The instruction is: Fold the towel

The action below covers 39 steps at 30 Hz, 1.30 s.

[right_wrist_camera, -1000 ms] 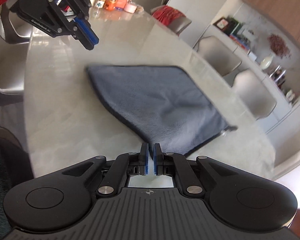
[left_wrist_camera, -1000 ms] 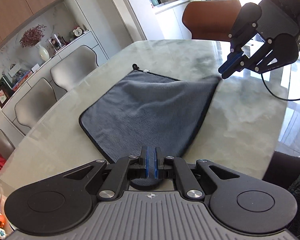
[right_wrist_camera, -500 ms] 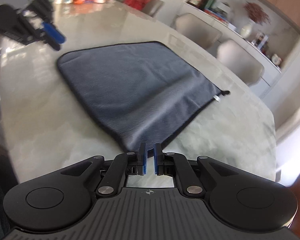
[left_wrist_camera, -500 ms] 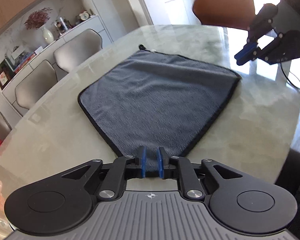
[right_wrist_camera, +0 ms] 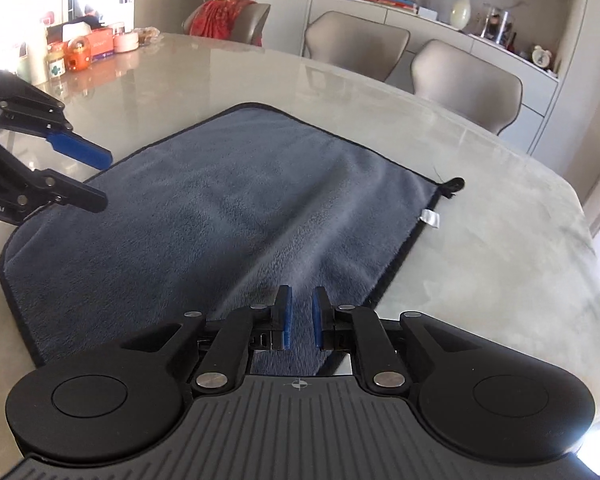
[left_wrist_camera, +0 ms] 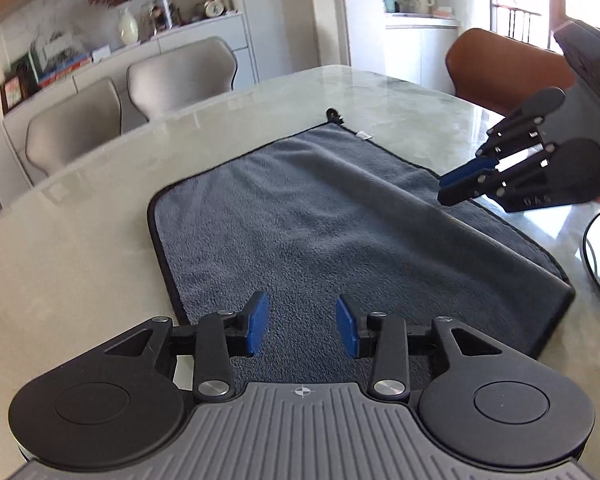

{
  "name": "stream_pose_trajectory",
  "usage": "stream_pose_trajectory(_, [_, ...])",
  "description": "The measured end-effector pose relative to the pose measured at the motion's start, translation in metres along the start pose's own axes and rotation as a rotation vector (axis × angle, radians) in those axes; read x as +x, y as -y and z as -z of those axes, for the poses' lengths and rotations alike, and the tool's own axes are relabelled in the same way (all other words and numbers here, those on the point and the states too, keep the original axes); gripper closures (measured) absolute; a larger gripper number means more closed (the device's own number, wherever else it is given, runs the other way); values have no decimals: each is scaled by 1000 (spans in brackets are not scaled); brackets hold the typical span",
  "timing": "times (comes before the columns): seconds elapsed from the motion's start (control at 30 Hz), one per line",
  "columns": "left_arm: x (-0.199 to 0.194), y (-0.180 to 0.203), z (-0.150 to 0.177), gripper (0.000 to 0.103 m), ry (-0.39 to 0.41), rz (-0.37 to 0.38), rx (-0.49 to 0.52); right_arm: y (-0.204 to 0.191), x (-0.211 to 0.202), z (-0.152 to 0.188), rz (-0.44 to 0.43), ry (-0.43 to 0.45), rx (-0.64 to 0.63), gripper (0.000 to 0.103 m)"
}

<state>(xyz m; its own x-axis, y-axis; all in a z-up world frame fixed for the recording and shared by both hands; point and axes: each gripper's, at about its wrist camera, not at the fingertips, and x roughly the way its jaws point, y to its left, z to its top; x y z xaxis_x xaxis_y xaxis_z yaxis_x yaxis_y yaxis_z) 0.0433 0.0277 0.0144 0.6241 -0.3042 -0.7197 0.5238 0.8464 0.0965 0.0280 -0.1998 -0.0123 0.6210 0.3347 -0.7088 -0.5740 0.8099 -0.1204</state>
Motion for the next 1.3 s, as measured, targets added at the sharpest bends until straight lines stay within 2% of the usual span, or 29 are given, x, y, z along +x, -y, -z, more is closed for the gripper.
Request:
stream_pose_trajectory(0.1, [11, -4, 5, 60, -44, 21, -27, 3, 8, -1, -11, -16, -2, 92])
stream_pose_trajectory(0.2, [13, -9, 11, 51, -54, 24, -56, 7, 7, 0, -4, -33, 8, 92])
stream_pose_trajectory(0.3, [10, -17, 15, 50, -66, 27, -76, 19, 2, 5, 21, -54, 40, 92])
stream_pose_trajectory(0.43, [2, -17, 21, 49, -62, -9, -30, 29, -5, 12, 91, -87, 50, 91])
stream_pose_trajectory(0.5, [1, -16, 20, 49, -64, -27, -10, 30, -5, 11, 90, -95, 46, 91])
stream_pose_trajectory(0.57, [1, -16, 13, 50, -45, -49, 7, 29, -6, 6, 82, -92, 45, 91])
stream_pose_trajectory(0.63, [3, -17, 2, 50, -11, -58, 7, 30, -7, -6, 77, -20, 55, 91])
stream_pose_trajectory(0.73, [12, -19, -20, 49, 42, -27, -15, 37, 6, -24, 83, 20, 91, 91])
stream_pose_trajectory(0.83, [29, -19, -35, 49, 55, -40, -17, 45, 24, -34, 91, 4, 112, 90])
stream_pose_trajectory(0.9, [39, -21, -41, 49, 46, -41, -27, 53, 39, -38, 73, -15, 146, 90])
stream_pose_trajectory(1.03, [60, -35, -42, 49, -29, -18, -105, 62, 54, -39, 46, -56, 166, 90])
stream_pose_trajectory(1.17, [61, -48, -31, 46, -44, -3, -127, 67, 52, -38, 71, -76, 163, 91])
stream_pose_trajectory(1.3, [58, -56, -27, 46, -49, -32, -112, 69, 52, -37, 107, -94, 138, 92])
